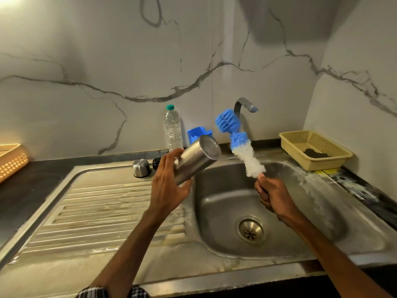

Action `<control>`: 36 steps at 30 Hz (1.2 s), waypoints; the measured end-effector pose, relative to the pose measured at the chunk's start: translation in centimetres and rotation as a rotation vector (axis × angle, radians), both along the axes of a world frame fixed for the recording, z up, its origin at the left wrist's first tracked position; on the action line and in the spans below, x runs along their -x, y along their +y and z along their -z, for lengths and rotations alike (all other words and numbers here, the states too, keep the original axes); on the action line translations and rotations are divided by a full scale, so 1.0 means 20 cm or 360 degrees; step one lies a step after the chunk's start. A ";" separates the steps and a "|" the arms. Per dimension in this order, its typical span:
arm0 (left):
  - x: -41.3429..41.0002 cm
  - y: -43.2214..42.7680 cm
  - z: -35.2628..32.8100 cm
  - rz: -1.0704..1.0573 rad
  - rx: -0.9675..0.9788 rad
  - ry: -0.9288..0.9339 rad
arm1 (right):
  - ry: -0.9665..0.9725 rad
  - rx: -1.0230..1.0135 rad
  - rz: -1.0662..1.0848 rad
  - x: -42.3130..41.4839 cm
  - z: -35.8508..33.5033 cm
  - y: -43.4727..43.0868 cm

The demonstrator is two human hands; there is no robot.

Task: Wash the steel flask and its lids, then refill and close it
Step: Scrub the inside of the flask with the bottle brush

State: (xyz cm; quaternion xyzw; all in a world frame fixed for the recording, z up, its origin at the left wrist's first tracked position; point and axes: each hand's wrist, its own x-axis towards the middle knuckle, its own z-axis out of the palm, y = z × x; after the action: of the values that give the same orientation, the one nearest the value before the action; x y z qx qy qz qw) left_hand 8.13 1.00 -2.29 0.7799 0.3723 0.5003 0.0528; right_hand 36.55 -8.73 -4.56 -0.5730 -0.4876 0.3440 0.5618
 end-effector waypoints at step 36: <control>0.09 0.10 0.08 -0.0486 0.0247 0.0154 | -0.0918 -0.0232 0.0084 0.06 0.13 0.00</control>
State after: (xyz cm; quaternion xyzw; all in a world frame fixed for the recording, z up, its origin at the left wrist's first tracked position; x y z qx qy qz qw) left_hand 6.32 2.99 -3.84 0.7310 0.5261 0.4343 0.0183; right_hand 35.44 -8.76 -7.18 -0.6178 -0.6354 0.1162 0.4484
